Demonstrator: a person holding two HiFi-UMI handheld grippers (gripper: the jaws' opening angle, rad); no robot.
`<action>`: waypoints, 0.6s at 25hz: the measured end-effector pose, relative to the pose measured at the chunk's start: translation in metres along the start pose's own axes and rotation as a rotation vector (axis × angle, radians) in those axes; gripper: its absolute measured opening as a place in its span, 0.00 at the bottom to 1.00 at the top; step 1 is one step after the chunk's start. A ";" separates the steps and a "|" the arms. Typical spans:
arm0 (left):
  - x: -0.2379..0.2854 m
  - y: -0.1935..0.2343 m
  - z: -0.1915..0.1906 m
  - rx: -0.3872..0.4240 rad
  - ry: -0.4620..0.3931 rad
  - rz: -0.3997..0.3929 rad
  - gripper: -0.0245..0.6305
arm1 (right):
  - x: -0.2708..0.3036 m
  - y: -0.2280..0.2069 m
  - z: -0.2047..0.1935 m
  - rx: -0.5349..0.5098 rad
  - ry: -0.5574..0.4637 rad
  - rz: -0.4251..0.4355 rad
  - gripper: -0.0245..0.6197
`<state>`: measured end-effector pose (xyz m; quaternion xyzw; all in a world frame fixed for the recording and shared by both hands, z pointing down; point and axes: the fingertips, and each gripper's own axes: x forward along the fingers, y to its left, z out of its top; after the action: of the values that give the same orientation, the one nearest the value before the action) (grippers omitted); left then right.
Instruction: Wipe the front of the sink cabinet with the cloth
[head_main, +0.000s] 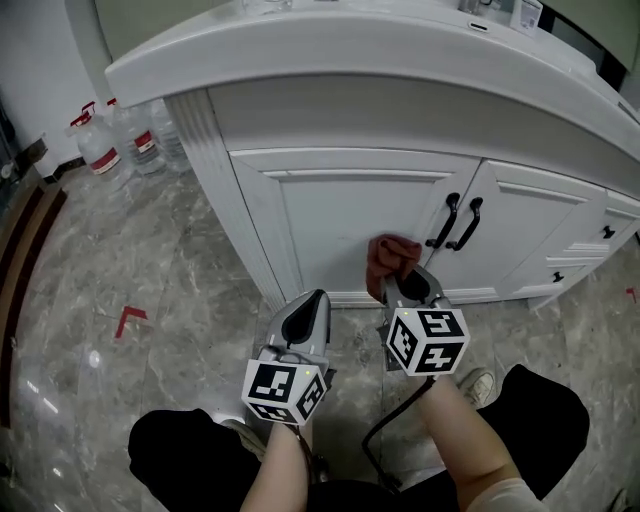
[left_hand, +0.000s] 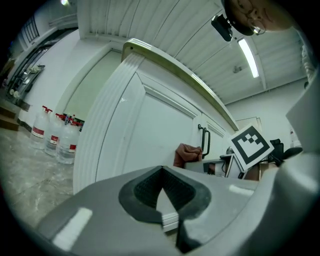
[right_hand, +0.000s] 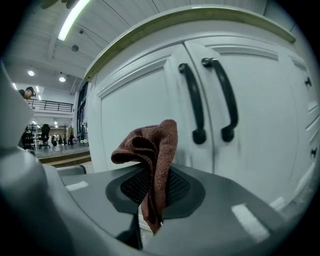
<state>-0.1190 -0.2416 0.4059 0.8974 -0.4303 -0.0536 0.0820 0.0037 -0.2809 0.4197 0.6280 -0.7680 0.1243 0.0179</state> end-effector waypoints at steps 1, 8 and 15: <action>0.002 -0.006 -0.002 0.001 0.003 -0.008 0.04 | -0.005 -0.010 0.001 0.003 -0.002 -0.019 0.16; 0.013 -0.033 -0.012 0.020 0.033 -0.044 0.04 | -0.032 -0.060 0.005 0.018 -0.012 -0.103 0.16; 0.011 -0.026 -0.018 0.017 0.041 -0.022 0.04 | -0.028 -0.037 -0.013 0.007 0.023 -0.059 0.16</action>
<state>-0.0890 -0.2322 0.4179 0.9037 -0.4189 -0.0324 0.0827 0.0437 -0.2581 0.4331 0.6488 -0.7486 0.1336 0.0282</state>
